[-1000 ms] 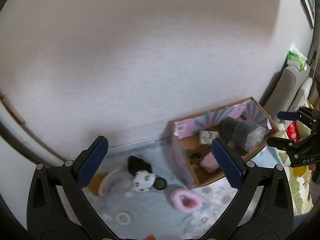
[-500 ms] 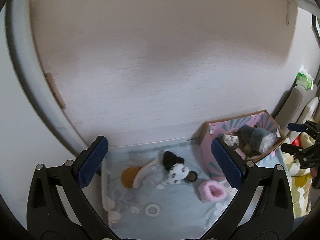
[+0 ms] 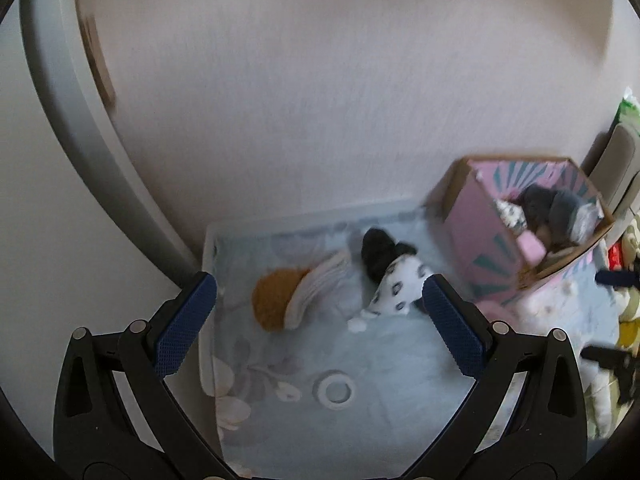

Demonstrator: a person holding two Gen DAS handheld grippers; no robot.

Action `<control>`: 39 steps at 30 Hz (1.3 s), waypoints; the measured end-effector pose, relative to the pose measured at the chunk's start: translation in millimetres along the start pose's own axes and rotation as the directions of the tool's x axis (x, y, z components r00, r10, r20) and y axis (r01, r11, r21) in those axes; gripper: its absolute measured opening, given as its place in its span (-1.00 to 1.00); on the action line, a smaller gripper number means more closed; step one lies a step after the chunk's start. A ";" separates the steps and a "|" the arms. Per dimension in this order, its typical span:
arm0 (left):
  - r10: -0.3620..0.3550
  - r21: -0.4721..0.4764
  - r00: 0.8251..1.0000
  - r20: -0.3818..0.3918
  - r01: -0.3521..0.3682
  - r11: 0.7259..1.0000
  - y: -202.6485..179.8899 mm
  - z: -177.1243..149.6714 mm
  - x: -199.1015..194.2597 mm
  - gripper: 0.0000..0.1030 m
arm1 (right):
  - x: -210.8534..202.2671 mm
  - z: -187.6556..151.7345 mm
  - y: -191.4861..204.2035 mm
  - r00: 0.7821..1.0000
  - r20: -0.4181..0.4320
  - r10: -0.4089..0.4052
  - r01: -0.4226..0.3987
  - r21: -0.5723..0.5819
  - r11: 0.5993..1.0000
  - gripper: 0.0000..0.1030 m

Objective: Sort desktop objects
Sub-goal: 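Move both tools back over the tray toward the plush clip and wristband, then grasp the brown plush hair clip with the left tool while the right tool grasps the pink wristband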

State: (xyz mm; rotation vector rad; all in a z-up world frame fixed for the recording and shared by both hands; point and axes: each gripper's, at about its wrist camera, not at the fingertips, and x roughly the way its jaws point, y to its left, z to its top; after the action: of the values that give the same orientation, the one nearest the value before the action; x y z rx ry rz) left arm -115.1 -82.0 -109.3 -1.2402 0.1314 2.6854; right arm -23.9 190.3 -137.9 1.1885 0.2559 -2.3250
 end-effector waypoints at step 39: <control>-0.055 0.129 0.989 -0.138 0.073 0.989 18.7 -38.1 132.3 -0.25 | 128.6 -25.5 23.6 0.994 -0.077 -0.083 0.090 0.090 0.992 -0.50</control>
State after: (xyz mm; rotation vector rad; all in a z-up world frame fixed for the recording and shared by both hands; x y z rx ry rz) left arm -174.5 -89.5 -234.6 -1.3588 0.2801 2.4935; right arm -56.2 134.2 -254.4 1.3343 0.2312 -2.3940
